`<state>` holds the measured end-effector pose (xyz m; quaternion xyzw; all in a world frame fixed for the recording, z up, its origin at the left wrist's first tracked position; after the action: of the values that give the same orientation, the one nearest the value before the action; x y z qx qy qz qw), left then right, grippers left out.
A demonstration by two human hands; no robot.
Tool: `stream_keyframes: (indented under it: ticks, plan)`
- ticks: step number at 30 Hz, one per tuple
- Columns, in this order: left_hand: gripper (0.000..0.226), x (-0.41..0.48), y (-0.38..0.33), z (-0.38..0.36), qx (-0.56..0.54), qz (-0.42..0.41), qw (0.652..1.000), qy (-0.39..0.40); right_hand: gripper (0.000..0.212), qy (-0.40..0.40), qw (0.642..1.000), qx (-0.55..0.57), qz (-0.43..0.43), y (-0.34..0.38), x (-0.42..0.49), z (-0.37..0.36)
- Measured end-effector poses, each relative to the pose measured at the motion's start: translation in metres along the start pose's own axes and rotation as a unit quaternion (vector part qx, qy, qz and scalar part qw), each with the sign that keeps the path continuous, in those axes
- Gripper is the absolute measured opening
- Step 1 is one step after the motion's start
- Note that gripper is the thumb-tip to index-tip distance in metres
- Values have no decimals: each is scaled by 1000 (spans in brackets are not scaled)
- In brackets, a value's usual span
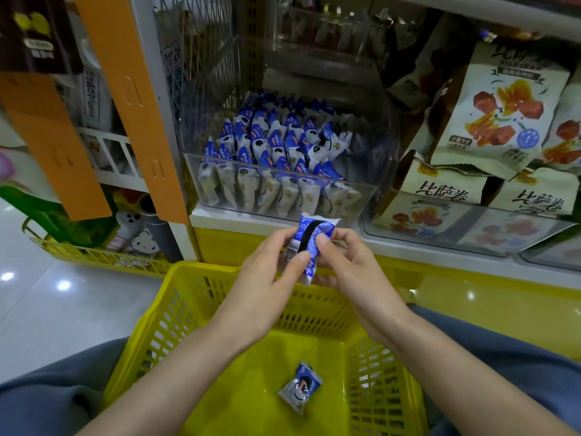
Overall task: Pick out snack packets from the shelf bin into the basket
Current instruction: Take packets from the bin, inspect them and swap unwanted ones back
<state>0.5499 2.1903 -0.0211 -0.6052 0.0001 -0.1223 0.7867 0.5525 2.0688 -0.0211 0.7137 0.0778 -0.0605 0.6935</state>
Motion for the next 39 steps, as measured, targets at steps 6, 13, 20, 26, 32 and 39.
stream_keyframes:
  ticks: [6, 13, 20, 26, 32, 39]
  plan:
    - [31, -3, 2, 1, 105, -24, 994, 8, 13, 8, 999, -47, 23, -5, 0, 1]
    - [22, -4, 6, 1, 140, -3, 990, 5, 17, 29, 997, -68, 39, -7, 1, -6]
    - [29, -3, 0, 10, 211, -14, 977, -21, 17, 68, 993, -89, 45, -9, 0, -15]
    - [24, -2, -4, 12, 262, -66, 963, -20, 19, 69, 989, -114, 60, -13, 0, -16]
    - [14, 2, 2, 15, 168, -49, 982, -71, 22, 69, 985, -136, 84, -11, 0, -16]
    - [36, -6, -9, 8, 252, -75, 965, -17, 10, 63, 986, -127, 85, -9, -3, -16]
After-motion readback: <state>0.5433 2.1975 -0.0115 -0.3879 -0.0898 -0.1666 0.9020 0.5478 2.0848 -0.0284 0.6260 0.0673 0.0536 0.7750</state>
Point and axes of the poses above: each hand's wrist, its own x-axis towards the middle knuckle, its own z-axis out of the back of the hand, y = z × x, the point moved 5 cm from there along x, towards the middle knuckle, and after that the axes turned 4 degrees about -x, right-handed, at the moved point
